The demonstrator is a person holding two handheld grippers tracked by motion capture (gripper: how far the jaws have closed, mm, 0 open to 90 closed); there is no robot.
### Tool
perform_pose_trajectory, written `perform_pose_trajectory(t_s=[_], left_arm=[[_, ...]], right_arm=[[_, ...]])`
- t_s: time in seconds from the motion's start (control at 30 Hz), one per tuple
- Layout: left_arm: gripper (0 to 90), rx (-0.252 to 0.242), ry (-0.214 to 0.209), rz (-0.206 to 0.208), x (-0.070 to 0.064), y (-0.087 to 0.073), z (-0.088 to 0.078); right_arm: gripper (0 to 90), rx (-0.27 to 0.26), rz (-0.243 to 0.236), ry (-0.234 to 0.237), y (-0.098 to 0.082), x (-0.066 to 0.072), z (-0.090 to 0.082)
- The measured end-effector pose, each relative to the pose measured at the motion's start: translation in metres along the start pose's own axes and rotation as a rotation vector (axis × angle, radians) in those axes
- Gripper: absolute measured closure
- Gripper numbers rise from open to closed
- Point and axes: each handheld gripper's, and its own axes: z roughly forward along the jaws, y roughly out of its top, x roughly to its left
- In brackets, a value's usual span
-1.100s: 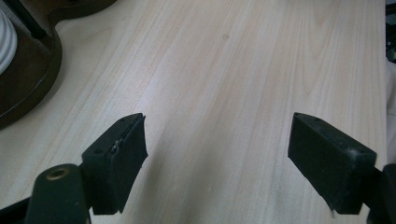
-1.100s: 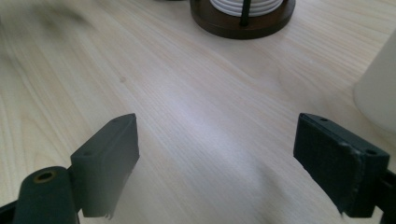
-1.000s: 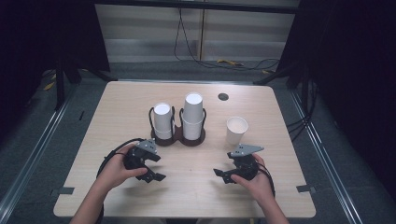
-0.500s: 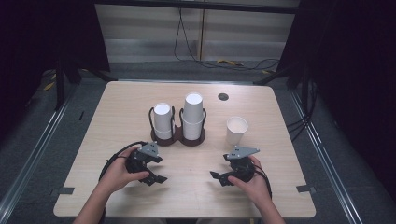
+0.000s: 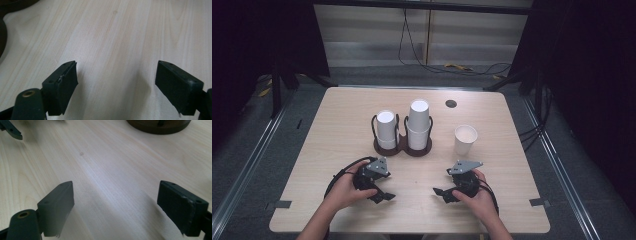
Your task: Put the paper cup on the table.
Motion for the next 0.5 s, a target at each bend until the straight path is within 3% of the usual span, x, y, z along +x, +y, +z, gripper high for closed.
perform_pose_trajectory(t_s=[0.33, 0.5], left_arm=[[15.6, -0.022, 0.008, 0.026, 0.0001, -0.0009, 0.0031], [15.6, -0.017, 0.003, 0.035, 0.0006, -0.0019, 0.0023]], right_arm=[[13.5, 0.028, -0.046, -0.006, -0.0017, 0.0046, 0.0077], [13.4, 0.028, -0.043, -0.009, -0.0017, 0.0036, 0.0075]])
